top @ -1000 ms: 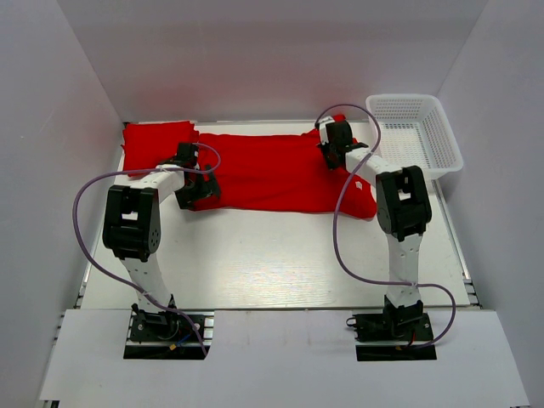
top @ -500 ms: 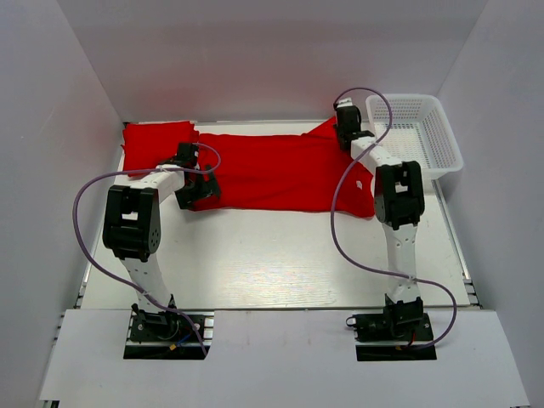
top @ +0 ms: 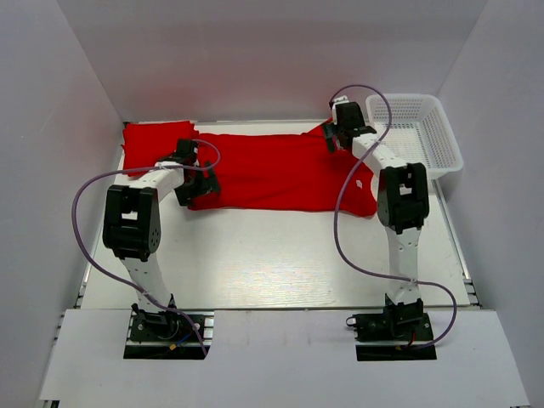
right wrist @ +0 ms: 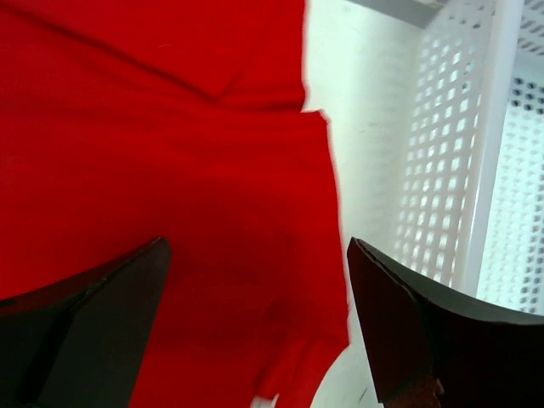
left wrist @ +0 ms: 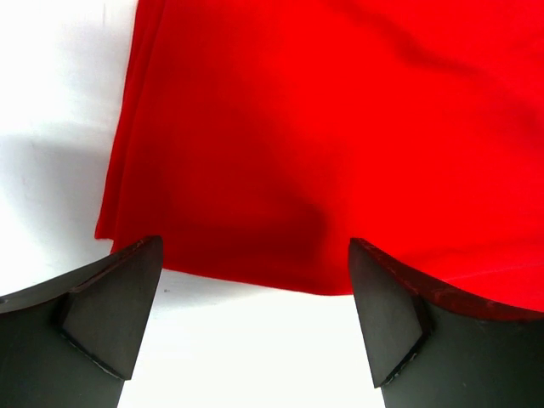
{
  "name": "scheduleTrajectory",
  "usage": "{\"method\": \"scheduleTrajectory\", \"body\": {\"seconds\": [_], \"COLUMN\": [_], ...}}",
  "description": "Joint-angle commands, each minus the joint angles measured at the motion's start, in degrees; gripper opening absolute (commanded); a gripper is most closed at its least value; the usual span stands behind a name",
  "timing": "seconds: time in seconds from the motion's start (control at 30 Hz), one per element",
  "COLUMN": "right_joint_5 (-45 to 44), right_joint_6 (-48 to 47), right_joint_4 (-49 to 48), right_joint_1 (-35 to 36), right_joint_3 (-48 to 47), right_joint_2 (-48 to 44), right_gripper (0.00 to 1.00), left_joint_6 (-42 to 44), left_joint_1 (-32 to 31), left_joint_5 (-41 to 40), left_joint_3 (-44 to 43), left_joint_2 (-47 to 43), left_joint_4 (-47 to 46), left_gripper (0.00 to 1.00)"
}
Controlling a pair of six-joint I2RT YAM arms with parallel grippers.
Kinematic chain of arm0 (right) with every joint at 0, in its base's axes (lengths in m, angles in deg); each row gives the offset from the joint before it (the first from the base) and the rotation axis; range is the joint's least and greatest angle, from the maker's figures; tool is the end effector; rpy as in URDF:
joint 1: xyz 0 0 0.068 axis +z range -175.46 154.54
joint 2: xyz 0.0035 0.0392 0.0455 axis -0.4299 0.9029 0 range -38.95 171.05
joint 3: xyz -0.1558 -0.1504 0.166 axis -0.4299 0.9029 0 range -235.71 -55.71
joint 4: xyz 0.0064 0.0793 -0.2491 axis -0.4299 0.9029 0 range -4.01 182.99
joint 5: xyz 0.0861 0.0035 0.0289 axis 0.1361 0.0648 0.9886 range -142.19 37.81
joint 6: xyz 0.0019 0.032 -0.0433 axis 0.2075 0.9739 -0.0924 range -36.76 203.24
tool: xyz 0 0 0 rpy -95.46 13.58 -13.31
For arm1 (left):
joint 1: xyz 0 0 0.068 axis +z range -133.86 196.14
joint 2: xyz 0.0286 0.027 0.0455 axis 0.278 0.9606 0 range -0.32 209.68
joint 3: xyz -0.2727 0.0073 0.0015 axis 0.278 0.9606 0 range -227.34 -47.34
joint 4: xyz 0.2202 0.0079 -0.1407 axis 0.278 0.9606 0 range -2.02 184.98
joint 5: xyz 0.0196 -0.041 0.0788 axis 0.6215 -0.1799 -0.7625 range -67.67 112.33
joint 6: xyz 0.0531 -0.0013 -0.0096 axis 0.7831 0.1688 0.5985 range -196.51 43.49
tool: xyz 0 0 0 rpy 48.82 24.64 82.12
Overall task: Fold and stack the t-shirts
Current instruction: Fold the flattened tshirt in 1/3 of the way
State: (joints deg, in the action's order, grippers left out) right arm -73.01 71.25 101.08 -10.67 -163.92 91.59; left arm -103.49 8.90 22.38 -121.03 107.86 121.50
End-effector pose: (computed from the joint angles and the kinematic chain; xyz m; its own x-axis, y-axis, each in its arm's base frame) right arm 0.5120 0.1222 0.2114 -0.5818 -0.3543 -0.7321 -0.0885 0.9224 -0.3760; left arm 0.3762 -0.0479 0.1733 -0.8770 -0.3460 -0.3333 -0.3048 0.9370 -0.1708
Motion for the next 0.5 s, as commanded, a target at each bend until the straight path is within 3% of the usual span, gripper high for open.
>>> {"method": "scheduleTrajectory", "body": {"seconds": [0.0,0.13,0.33,0.47], "right_joint_5": [10.96,18.09,25.3,27.94], "right_joint_6": [4.67,9.61,17.34,21.04], "right_joint_4": [4.58,3.11,1.53,0.12], "right_joint_1": [0.86,0.77,0.42,0.42], "right_joint_3": [3.6,14.84,25.14,30.93], "right_joint_2": [-9.86,-17.75,-20.15,-20.24], "right_gripper": [0.9,0.9,0.9,0.9], "left_joint_6": [1.31,3.25,3.87,3.87], "left_joint_1": [0.21,-0.31,-0.31,-0.31], "left_joint_5": [1.08,2.75,5.48,7.59], "left_joint_3": [-4.26,-6.46,-8.93,-6.03], "left_joint_2": [-3.59,-3.59,1.85,3.18], "left_joint_4": [0.14,-2.31,-4.77,-7.5], "left_gripper": [1.0,1.0,1.0,1.0]}}
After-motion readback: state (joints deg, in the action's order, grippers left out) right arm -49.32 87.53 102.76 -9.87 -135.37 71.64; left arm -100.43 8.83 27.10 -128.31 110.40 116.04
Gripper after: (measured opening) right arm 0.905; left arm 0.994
